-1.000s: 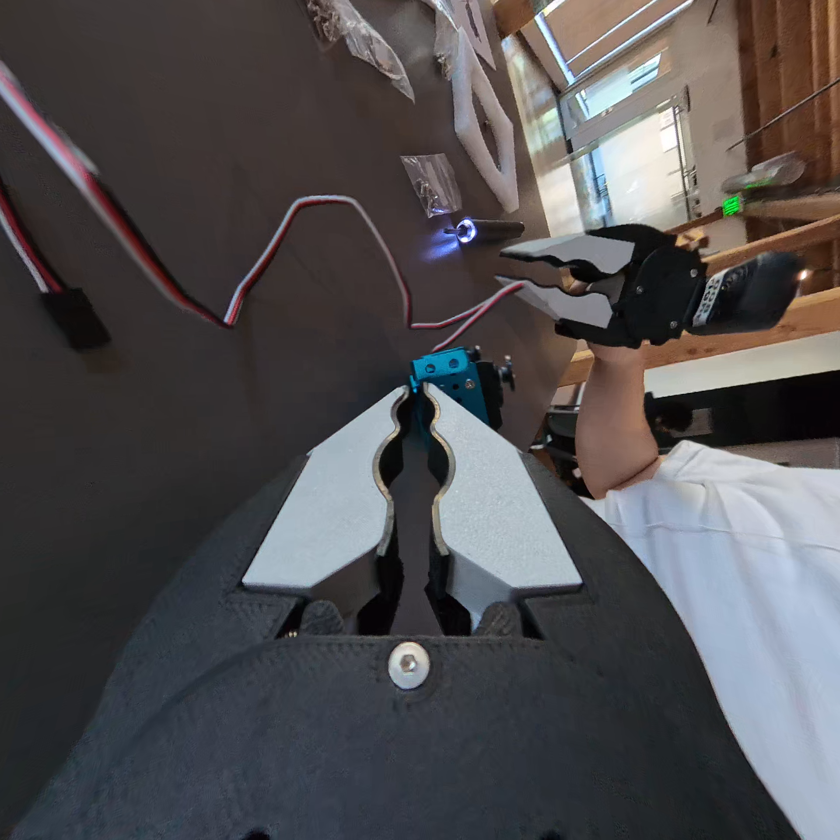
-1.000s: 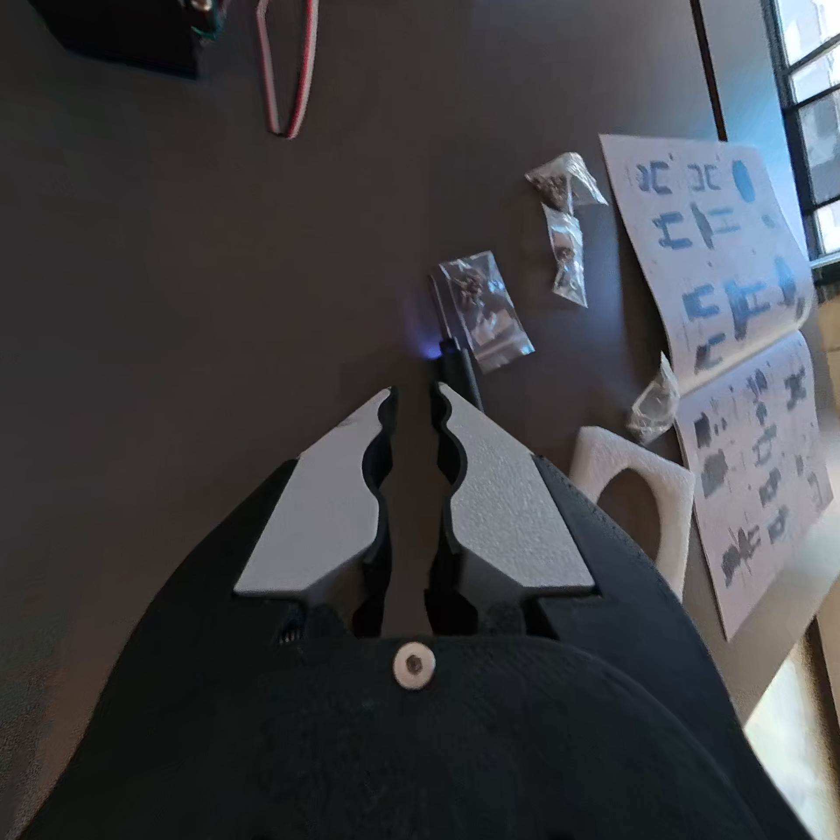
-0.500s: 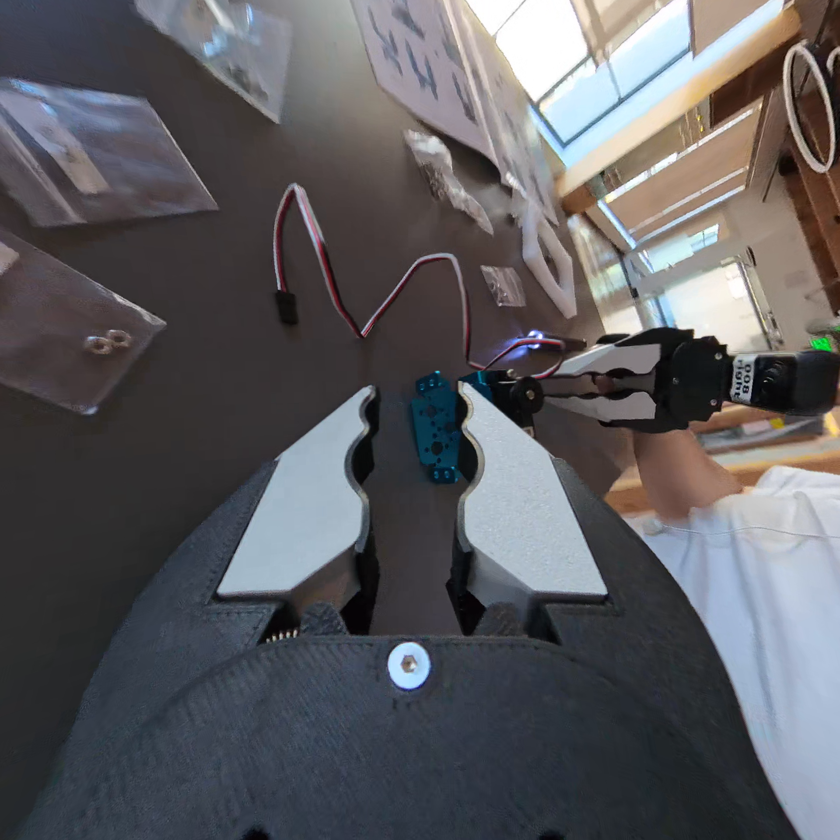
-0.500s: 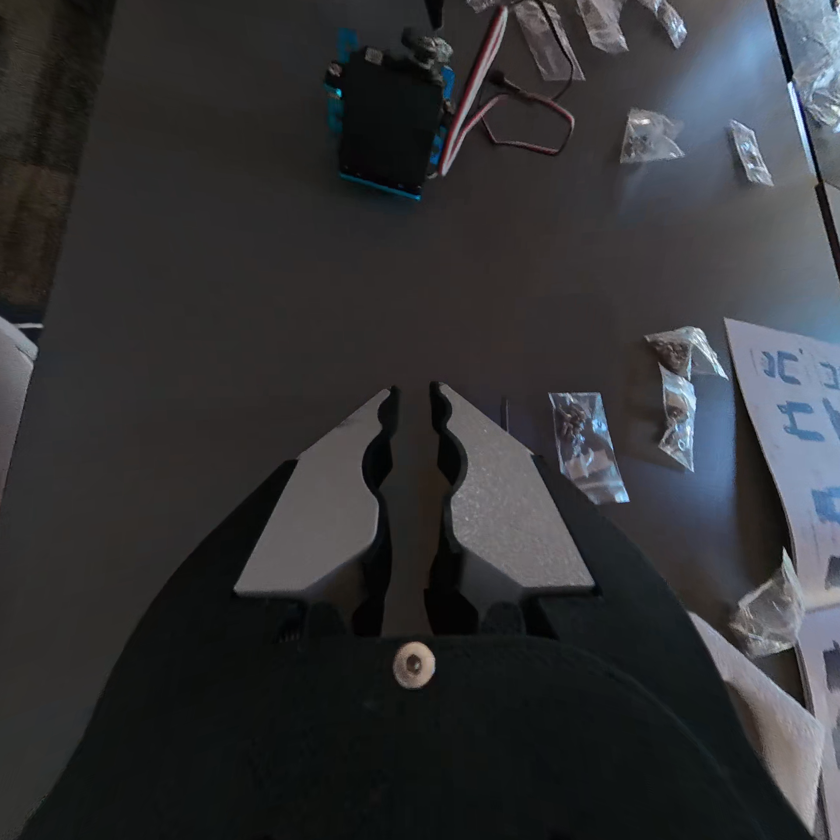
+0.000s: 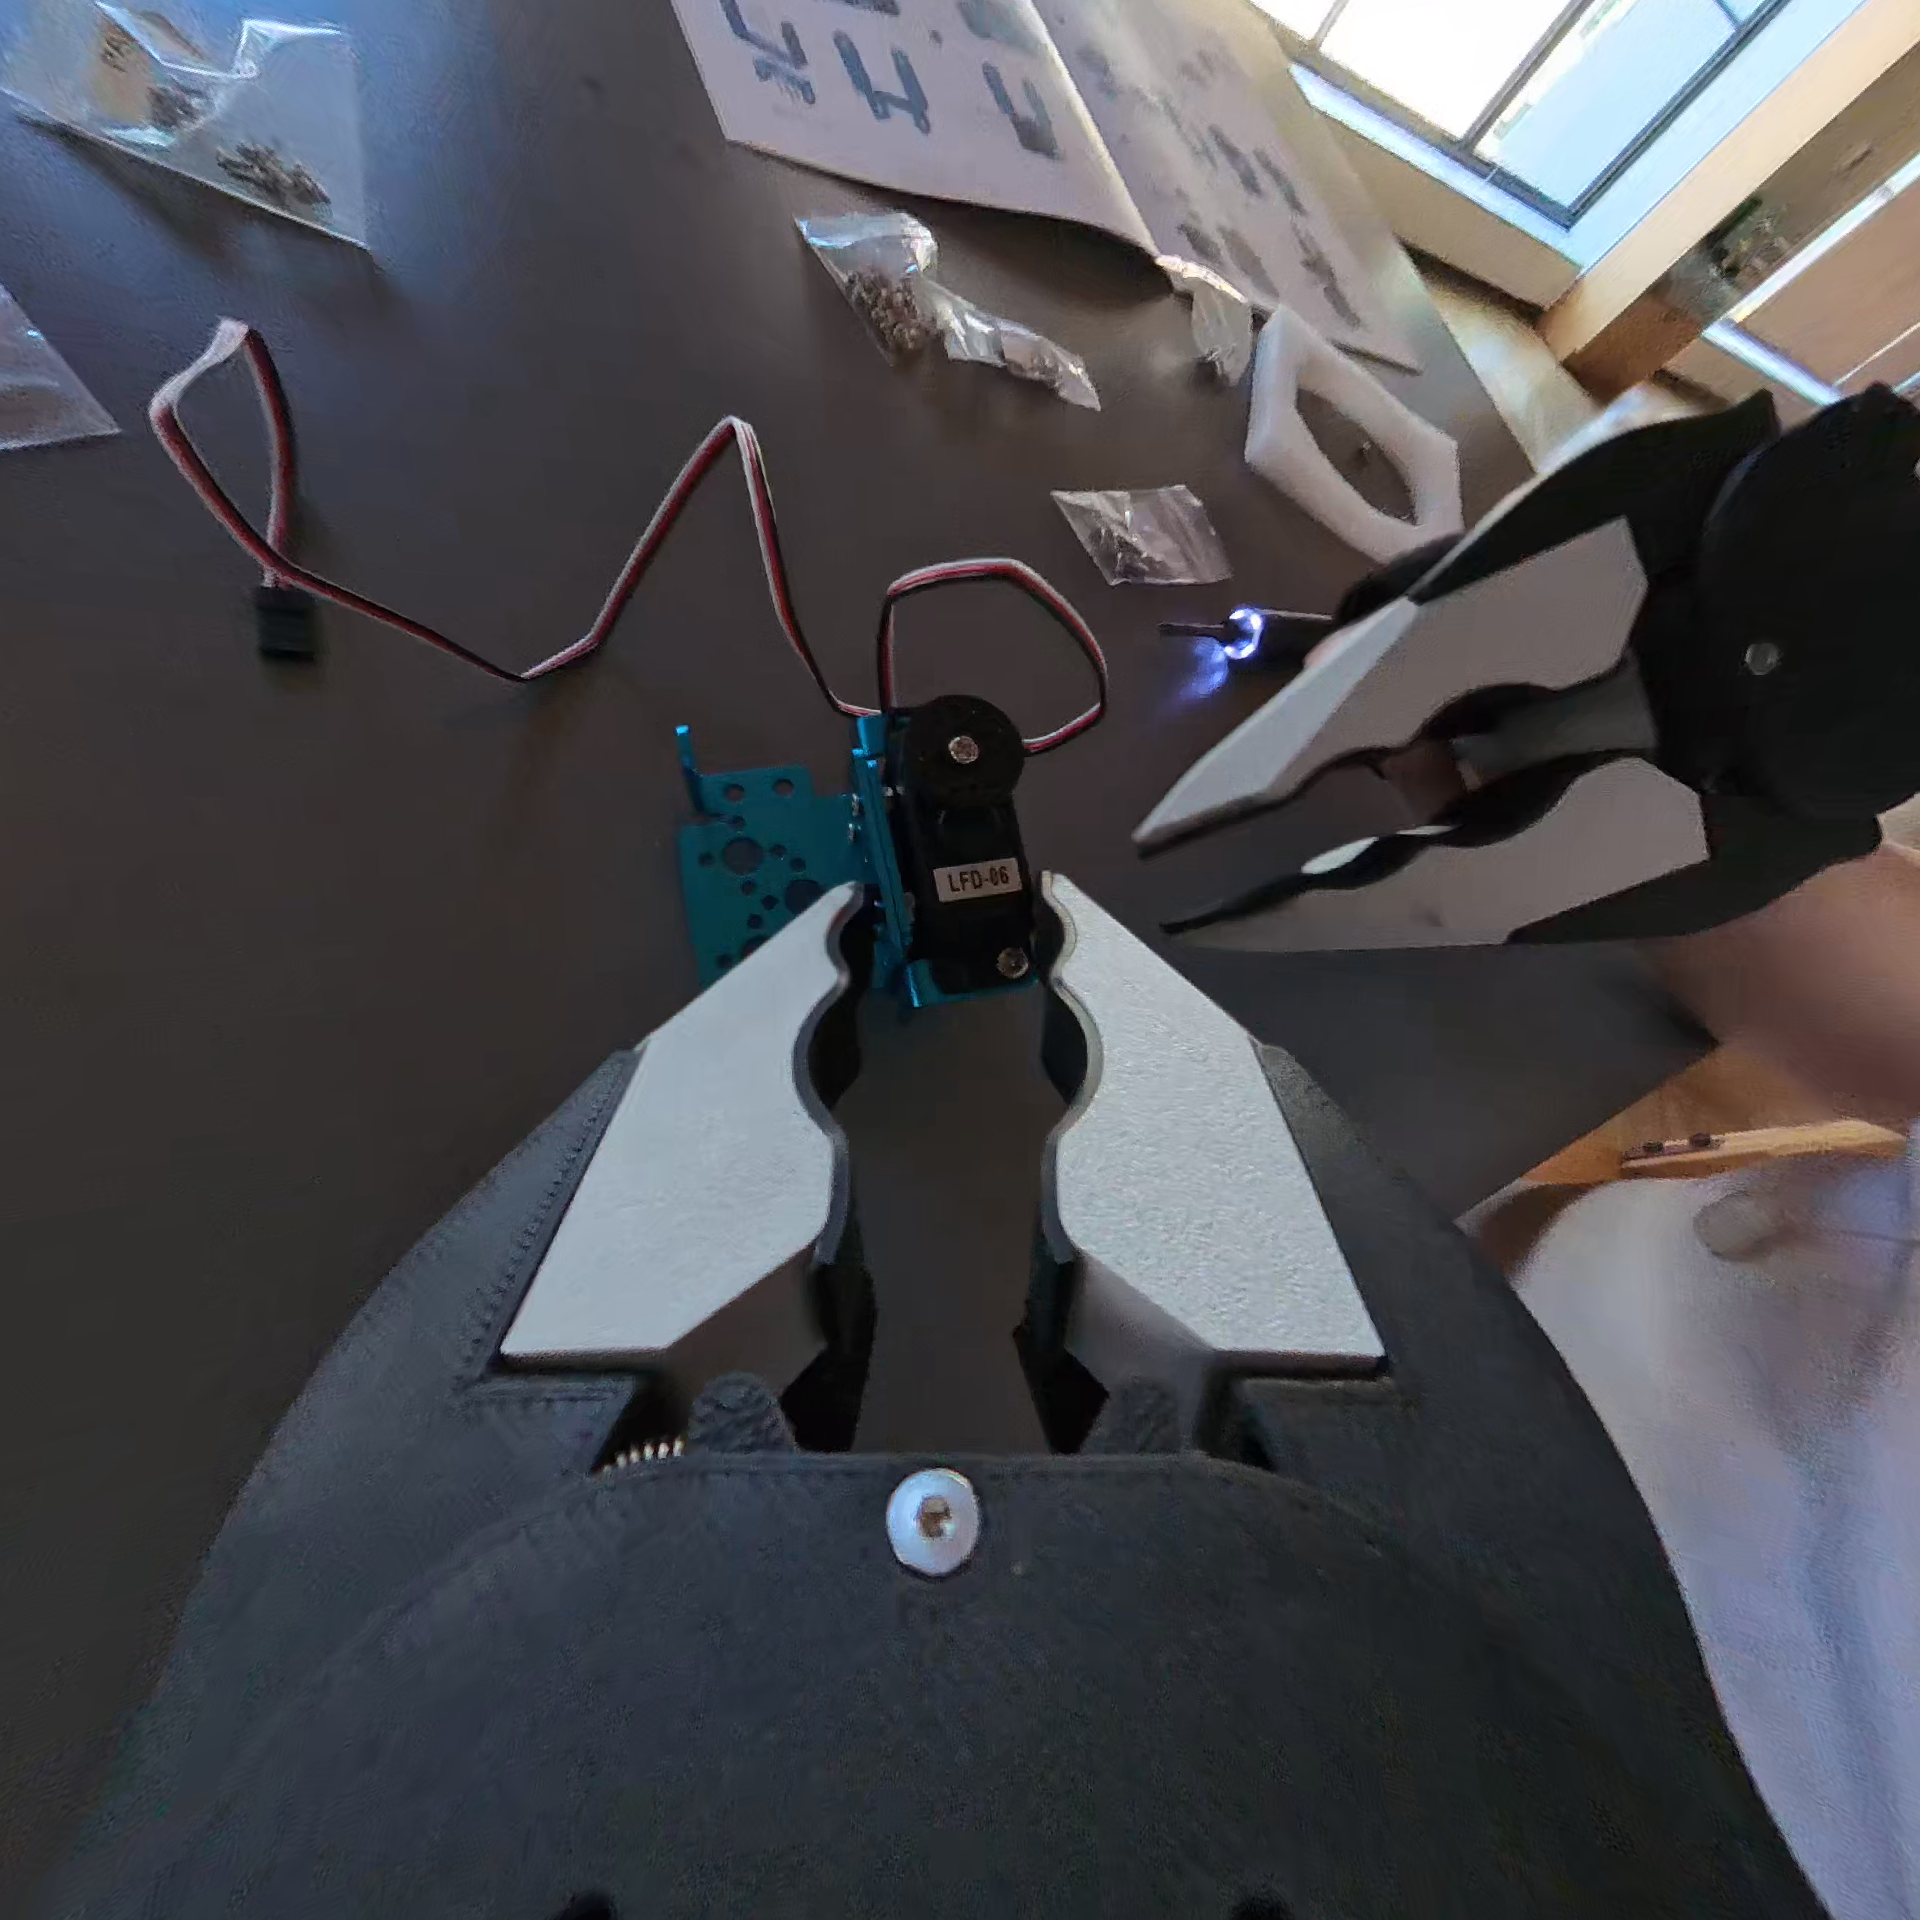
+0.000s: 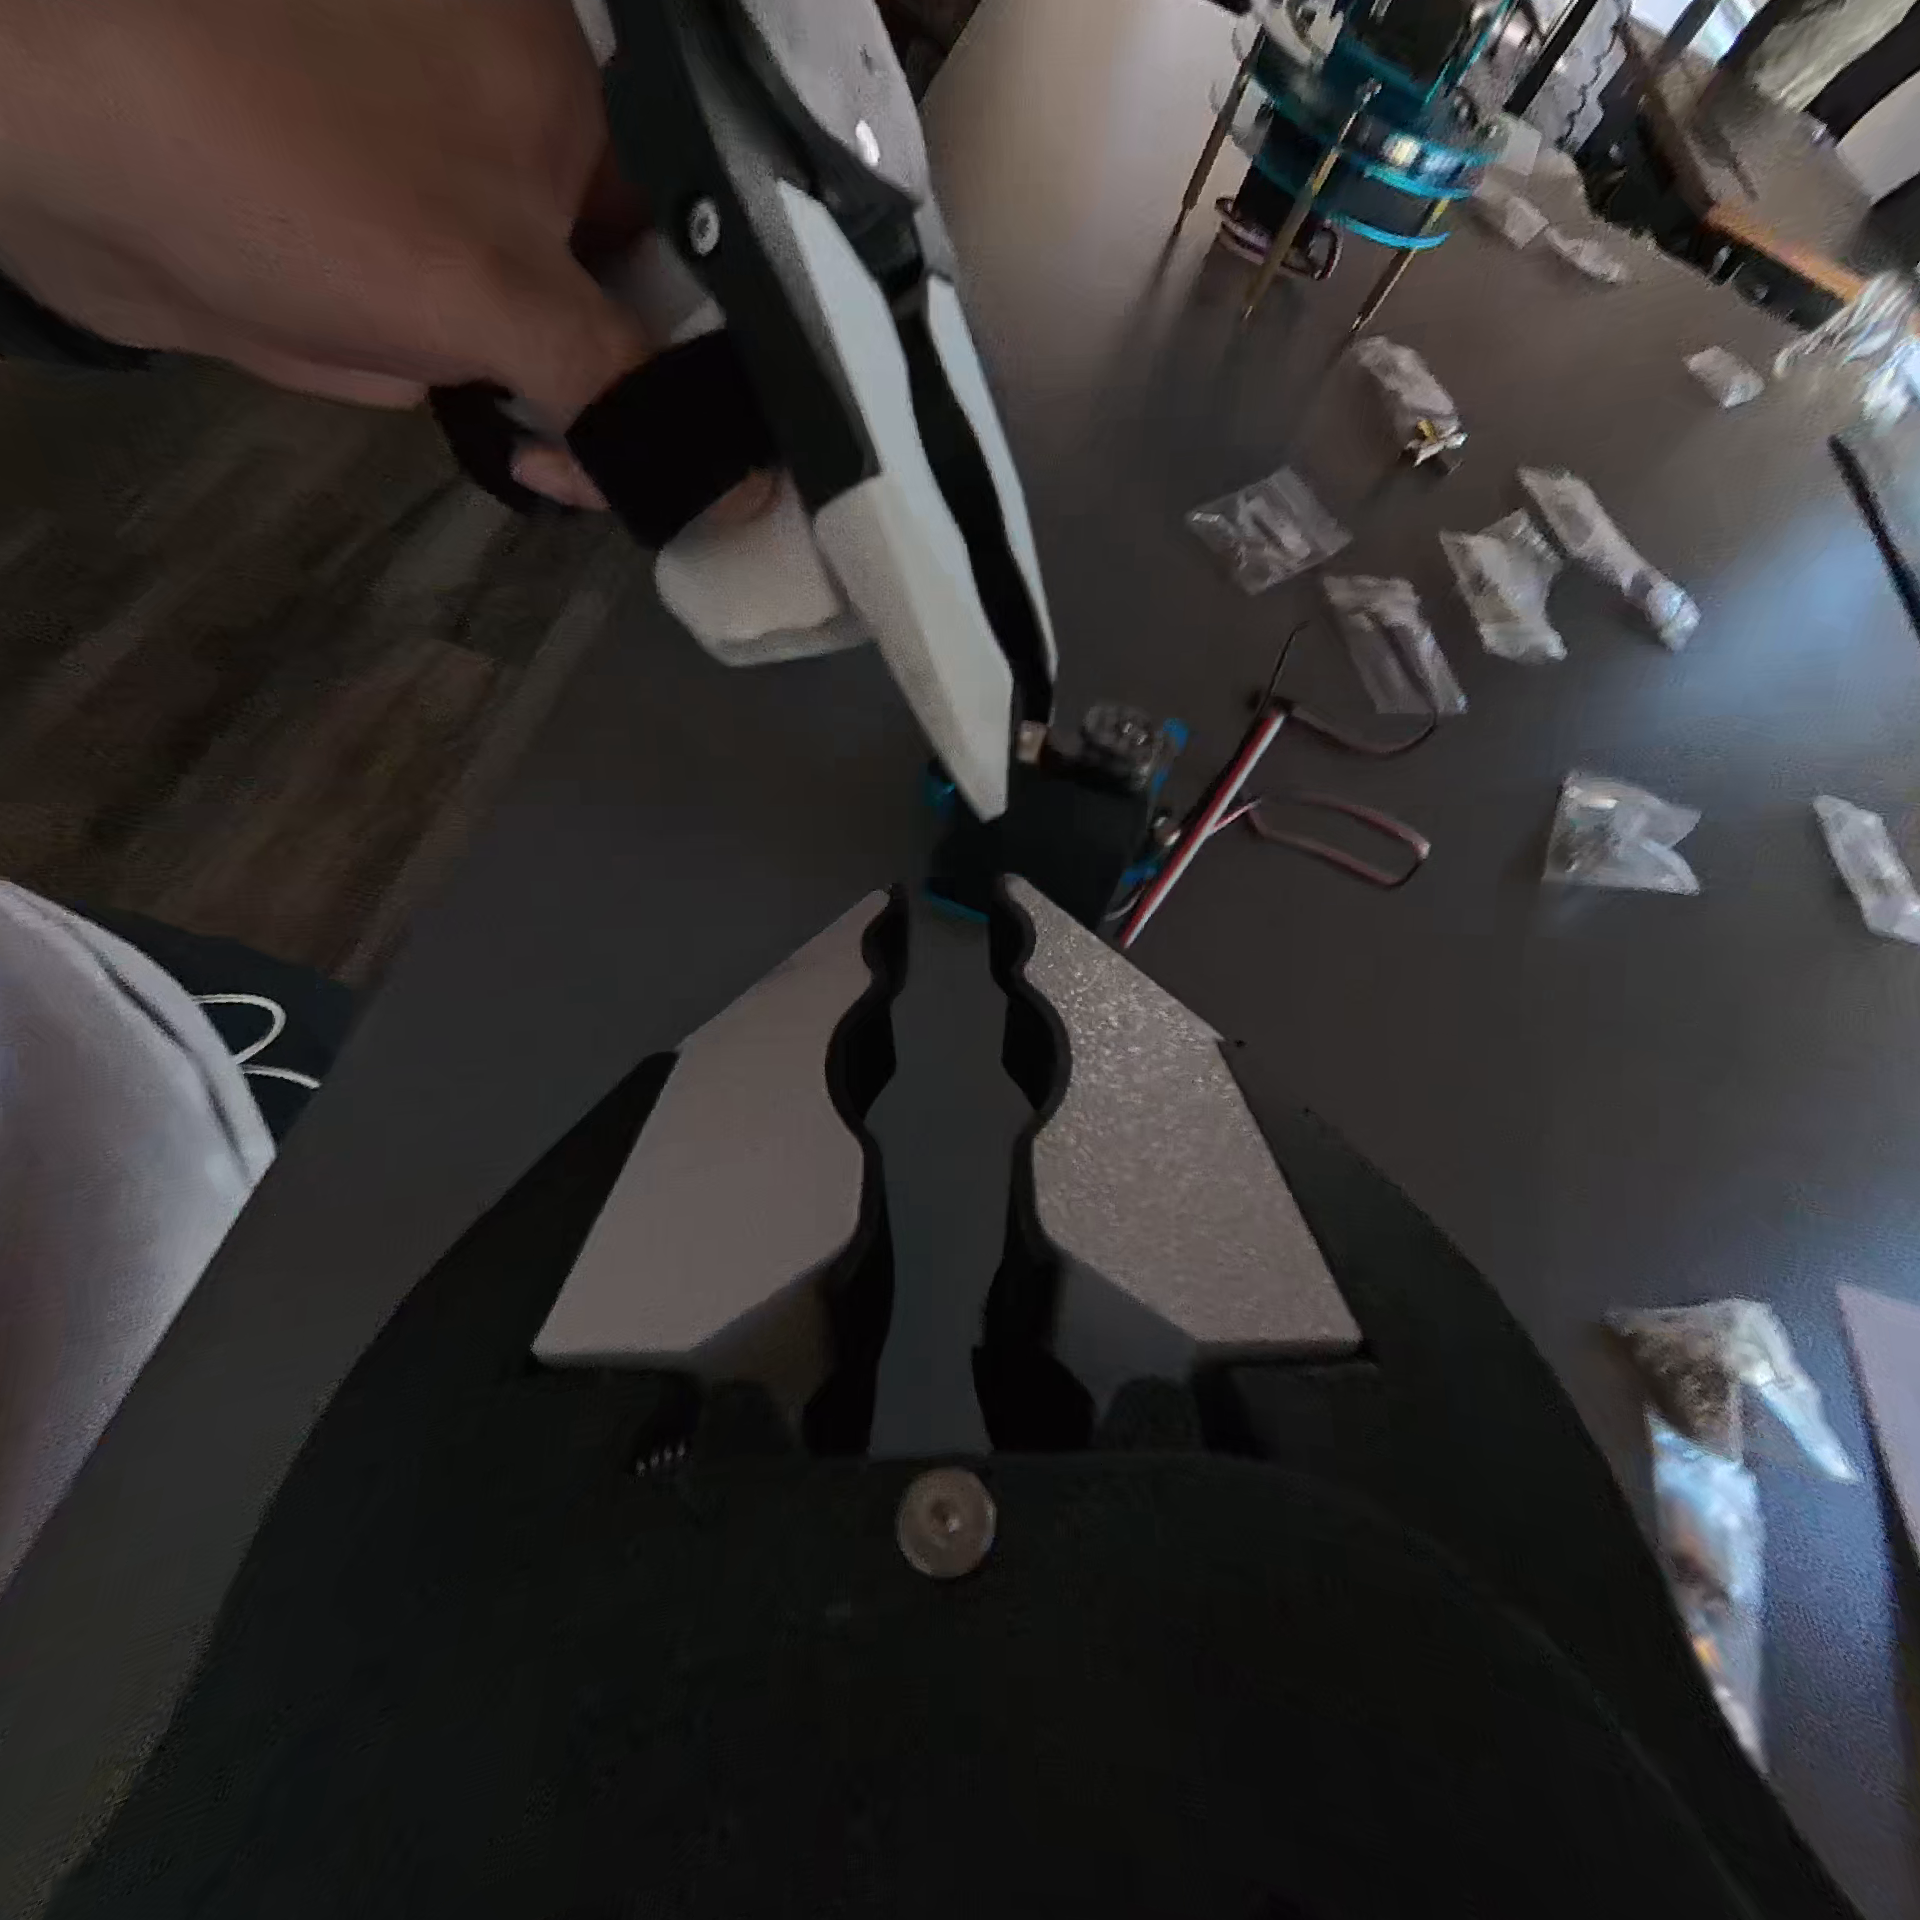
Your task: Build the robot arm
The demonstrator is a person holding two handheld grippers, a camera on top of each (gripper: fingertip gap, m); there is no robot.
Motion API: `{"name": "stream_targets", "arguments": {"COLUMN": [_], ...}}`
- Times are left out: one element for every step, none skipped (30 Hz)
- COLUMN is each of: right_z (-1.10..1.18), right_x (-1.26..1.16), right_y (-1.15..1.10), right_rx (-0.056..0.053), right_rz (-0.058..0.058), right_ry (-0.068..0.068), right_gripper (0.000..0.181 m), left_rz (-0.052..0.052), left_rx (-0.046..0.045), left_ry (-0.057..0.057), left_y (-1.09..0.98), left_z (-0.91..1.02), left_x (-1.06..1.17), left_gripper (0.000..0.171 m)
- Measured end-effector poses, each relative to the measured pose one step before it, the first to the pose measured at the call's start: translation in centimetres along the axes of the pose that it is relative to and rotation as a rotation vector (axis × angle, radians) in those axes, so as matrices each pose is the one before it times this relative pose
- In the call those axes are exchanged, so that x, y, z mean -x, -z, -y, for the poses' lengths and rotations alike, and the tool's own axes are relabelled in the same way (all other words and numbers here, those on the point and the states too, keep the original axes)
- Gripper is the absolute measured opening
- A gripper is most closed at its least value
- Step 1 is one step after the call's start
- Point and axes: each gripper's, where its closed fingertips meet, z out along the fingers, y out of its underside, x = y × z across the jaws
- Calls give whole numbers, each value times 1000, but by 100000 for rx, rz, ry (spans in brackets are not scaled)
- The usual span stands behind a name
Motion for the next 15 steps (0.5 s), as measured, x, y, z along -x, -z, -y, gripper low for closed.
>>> {"name": "stream_targets", "arguments": {"right_z": [437,224,34,-46,-86,-109,59,201,253,133,-158,-284,-192,-85,71], "right_x": [-608,-620,-538,-353,-263,-358,-412,-222,83,350,255,-274,-486,-311,-212], "right_y": [-315,-299,-273,-262,-196,-135,-61,-34,-28,-81,-120,-107,-90,-80,-83], "right_rx": [-595,-181,340,439,807,1002,-88,-1131,-1280,-538,846,1364,478,-302,-978], "right_rz": [-1047,-864,-115,1131,1495,462,-345,637,2547,4431,3937,236,-1375,-406,238], "right_ry": [1986,1447,798,252,-49,249,848,1155,754,24,-492,-315,400,352,-84], "right_gripper": [18,19,22,28,35,39,40,42,42,41,39,38,37,35,34], "left_rz": [-1076,-2130,-3196,-4431,-5565,-6628,-6604,-5831,-5174,-4451,-3699,-2919,-2800,-2401,-2335], "left_rx": [351,1485,2030,1998,2545,4565,4467,4154,5406,3760,2932,2984,3068,1613,1211], "left_ry": [72,-313,337,705,1498,2458,2477,2465,2350,2172,1909,1014,665,781,1272], "left_y": [4,69,144,189,231,243,319,331,326,364,339,264,190,154,74], "left_z": [6,-46,-4,112,148,5,123,156,-8,139,170,61,-31,71,39], "left_x": [28,-3,-1,-56,-107,-160,-119,-7,117,157,138,108,-4,-18,-16], "left_gripper": [30,30,30,31,30,30,30,30,30,30,30,30,30,30,30]}}
